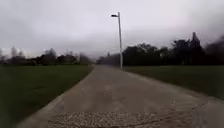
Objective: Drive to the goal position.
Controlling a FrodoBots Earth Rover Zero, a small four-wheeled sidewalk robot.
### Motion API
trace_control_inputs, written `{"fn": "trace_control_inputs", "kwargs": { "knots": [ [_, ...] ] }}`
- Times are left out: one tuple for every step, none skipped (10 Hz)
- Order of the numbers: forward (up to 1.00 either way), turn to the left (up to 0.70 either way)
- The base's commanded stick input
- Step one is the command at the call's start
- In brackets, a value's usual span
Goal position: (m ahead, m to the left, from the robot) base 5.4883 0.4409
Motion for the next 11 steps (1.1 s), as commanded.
{"fn": "trace_control_inputs", "kwargs": {
  "knots": [
    [0.85,0.00],
    [0.85,0.00],
    [0.85,0.00],
    [0.85,0.00],
    [0.85,-0.03],
    [0.85,-0.16],
    [0.85,-0.27],
    [0.85,-0.30],
    [0.85,-0.33],
    [0.85,0.00],
    [0.85,0.00]
  ]
}}
